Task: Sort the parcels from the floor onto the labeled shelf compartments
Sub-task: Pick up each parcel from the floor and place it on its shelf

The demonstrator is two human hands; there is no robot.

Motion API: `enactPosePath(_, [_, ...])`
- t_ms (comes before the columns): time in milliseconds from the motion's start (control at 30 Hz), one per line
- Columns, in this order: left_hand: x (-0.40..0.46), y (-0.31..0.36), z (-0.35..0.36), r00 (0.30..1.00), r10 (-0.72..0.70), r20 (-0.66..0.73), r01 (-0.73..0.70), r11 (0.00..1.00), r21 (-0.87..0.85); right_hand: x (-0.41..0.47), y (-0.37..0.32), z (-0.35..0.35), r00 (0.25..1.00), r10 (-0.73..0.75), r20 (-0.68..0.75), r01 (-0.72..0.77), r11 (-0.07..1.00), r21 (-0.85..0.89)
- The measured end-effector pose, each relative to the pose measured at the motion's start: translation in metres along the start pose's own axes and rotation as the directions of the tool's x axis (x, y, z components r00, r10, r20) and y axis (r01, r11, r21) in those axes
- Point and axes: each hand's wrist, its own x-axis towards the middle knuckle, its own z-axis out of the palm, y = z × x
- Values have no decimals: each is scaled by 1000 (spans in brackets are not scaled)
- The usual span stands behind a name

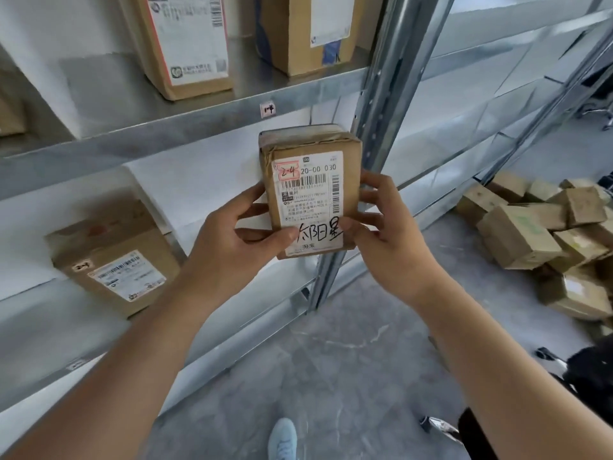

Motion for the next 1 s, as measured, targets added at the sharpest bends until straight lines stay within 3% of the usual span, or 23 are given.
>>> enactPosePath(267, [28, -18, 26, 985, -155, -77, 156, 988, 0, 55, 56, -16, 978, 99, 183, -102, 995, 8])
enactPosePath(600, [4, -63, 73, 887, -313, -340, 331, 944, -4, 88, 126, 6, 873, 45, 485, 24, 991, -134])
enactPosePath(767, [4, -105, 82, 856, -341, -389, 374, 927, 11, 97, 159, 29, 838, 72, 540, 24, 986, -168])
enactPosePath(1000, [18, -174, 83, 849, -342, -404, 385, 923, 27, 109, 208, 73, 848, 64, 526, 47, 980, -195])
